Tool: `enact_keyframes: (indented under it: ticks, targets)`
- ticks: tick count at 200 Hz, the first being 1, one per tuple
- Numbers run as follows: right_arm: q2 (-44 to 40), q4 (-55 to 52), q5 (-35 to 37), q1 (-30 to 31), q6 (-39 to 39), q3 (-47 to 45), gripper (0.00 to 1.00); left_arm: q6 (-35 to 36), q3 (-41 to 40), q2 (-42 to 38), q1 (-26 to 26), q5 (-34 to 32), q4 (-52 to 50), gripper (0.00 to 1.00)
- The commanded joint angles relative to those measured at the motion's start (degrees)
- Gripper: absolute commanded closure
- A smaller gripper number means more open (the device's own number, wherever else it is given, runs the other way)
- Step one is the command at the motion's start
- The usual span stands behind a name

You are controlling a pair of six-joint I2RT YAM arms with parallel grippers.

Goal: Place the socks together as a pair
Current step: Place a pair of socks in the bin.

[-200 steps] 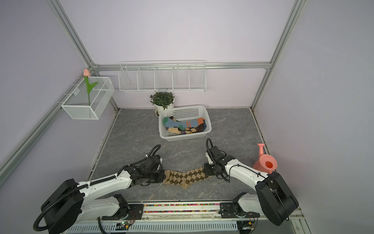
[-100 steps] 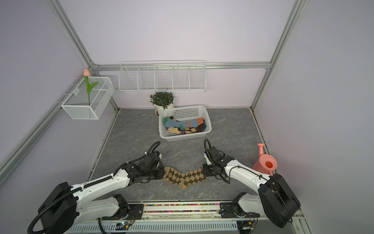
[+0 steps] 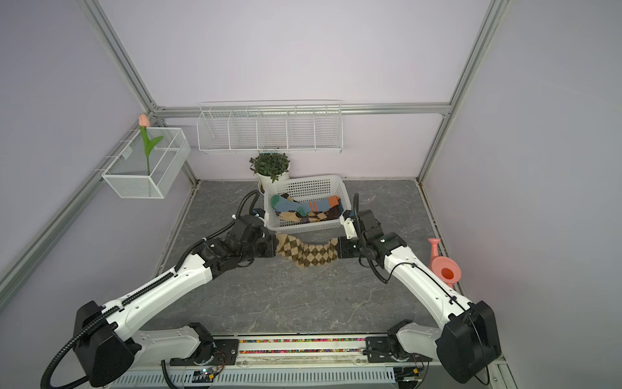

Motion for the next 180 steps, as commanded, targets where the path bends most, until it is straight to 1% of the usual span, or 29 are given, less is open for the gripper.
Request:
enact_keyframes:
  ticks: [1, 33, 62, 80, 105, 119, 139, 156, 180]
  targets:
    - [4.04, -2.04, -5.42, -3.17, -4.58, 7.42, 0.93, 4.93, 8.66, 4.23, 3.25, 1.06, -2.09, 1.00]
    - [13.55, -4.87, -8.70, -7.40, -8.32, 22.38, 0.93, 8.53, 23.99, 14.91, 7.23, 3.34, -4.79, 1.00]
    - [24.73, -7.45, -9.77, -10.81, -10.72, 35.22, 0.93, 10.93, 37.01, 25.98, 9.83, 3.14, -7.81, 1.00]
    - [32.46, -9.67, -9.71, -11.79, -12.35, 42.84, 0.93, 12.44, 44.70, 33.33, 11.17, 2.08, -11.82, 1.00]
    - [42.04, -11.86, -9.61, -11.97, -14.37, 50.92, 0.93, 14.21, 56.01, 42.62, 12.41, -0.08, -21.70, 1.00]
    - [46.47, -12.74, -9.94, -12.02, -15.21, 54.21, 0.93, 15.17, 57.87, 45.62, 12.80, -2.17, -23.09, 1.00]
    - [51.13, -13.13, -9.52, -12.01, -15.49, 56.80, 0.93, 15.64, 57.00, 47.82, 13.48, -4.03, -21.62, 1.00]
    - [53.06, -12.26, -8.34, -12.02, -15.14, 57.15, 0.93, 15.81, 56.44, 49.67, 14.20, -5.25, -19.45, 1.00]
    - [54.41, -11.80, -3.77, -12.11, -15.26, 57.54, 0.93, 16.31, 58.57, 53.39, 15.73, -5.81, -18.72, 1.00]
